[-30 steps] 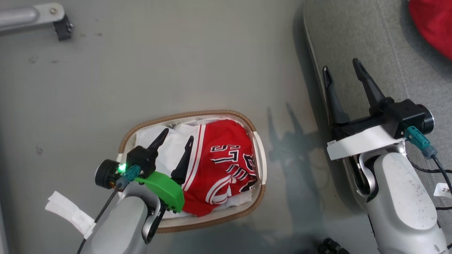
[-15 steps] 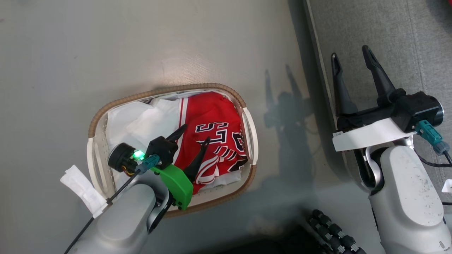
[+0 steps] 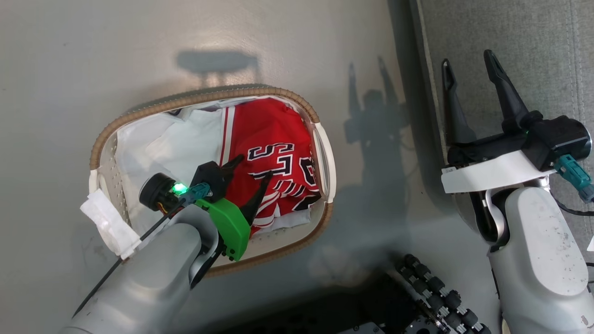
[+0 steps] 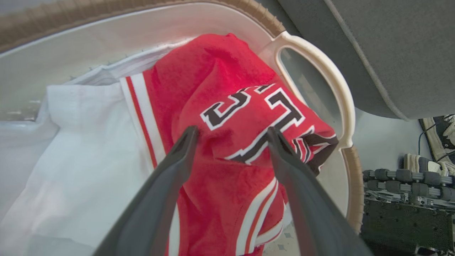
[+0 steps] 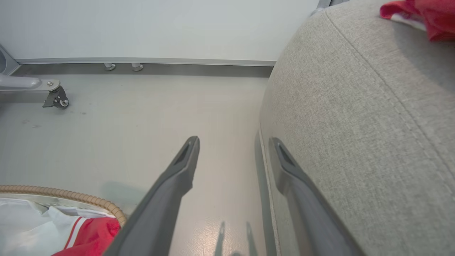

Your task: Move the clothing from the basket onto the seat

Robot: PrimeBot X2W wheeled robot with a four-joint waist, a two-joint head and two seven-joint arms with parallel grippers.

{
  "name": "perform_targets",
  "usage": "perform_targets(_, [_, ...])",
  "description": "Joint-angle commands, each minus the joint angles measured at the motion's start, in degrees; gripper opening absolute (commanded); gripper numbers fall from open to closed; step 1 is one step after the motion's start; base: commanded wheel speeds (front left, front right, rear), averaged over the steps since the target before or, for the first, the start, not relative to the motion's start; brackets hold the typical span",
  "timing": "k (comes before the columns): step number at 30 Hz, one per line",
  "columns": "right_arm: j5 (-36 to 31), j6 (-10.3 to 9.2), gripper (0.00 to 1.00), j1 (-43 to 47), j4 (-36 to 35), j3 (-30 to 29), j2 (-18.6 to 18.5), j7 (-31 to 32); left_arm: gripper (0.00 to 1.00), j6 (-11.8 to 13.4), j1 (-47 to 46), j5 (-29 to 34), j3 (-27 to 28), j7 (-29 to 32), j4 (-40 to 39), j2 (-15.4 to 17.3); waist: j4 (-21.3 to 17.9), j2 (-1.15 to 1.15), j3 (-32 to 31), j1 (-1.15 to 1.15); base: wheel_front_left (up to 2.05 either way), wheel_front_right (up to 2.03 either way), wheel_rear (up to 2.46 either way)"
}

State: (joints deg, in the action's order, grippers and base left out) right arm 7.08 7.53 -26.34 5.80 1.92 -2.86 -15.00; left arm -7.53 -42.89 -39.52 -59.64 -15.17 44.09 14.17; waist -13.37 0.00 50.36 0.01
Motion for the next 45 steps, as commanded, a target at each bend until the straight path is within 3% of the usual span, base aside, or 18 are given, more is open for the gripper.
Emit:
perform_targets(1, [-0.3,-0.08,1.00,0.1,-0.4,-0.3,-0.1,-0.3,1.00,0.1,-1.4,-1.1,-0.8,0.0,0.5,0.4,-0.2,0.00,1.1,-0.01,0.00,0.00,0.00])
perform_targets(13, [-1.1,-0.08,1.00,1.2,-1.4,-0.9,-0.1,-0.3,1.00,0.1,-7.6,-7.0,-11.4,0.0,2.6,-1.2,0.3,0.00,2.3,-0.01,0.00,0.00,0.00])
perform_targets(19, [-1.2,-0.08,1.00,1.7,-1.7,-0.8,-0.1,-0.3,1.00,0.1,-8.1,-7.7,-13.4,0.0,4.3,-2.3,0.4,0.00,2.1,-0.01,0.00,0.00,0.00])
perform_targets(20, [-1.2,-0.08,1.00,1.8,-1.7,-0.8,-0.1,-0.3,0.38,0.1,-7.8,-7.7,-13.6,0.1,4.8,-2.5,0.4,0.00,2.0,-0.01,0.00,0.00,0.00])
perform_targets(21, [-1.3,-0.08,1.00,1.8,-1.7,-0.8,-0.1,-0.3,0.04,0.1,-7.7,-7.8,-13.6,0.0,5.0,-2.7,0.4,0.00,2.0,-0.01,0.00,0.00,0.00])
perform_targets(22, [-1.4,-0.08,1.00,1.9,-1.8,-0.8,-0.1,-0.3,0.00,0.1,-7.5,-7.7,-13.7,0.1,5.3,-2.9,0.5,0.00,1.9,-0.01,0.00,0.00,0.00])
perform_targets(32, [-1.5,-0.08,1.00,0.2,-0.9,-0.8,-0.1,-0.3,0.00,0.1,-5.2,-7.4,-13.7,0.6,5.2,-2.0,0.6,0.00,-1.0,-0.01,0.00,0.00,0.00])
perform_targets(45, [-2.0,-0.08,1.00,0.1,3.0,0.6,-0.2,-0.3,0.00,0.1,0.2,-11.0,-13.3,0.0,4.1,-1.0,2.2,0.00,-13.5,-0.01,0.00,0.00,0.00])
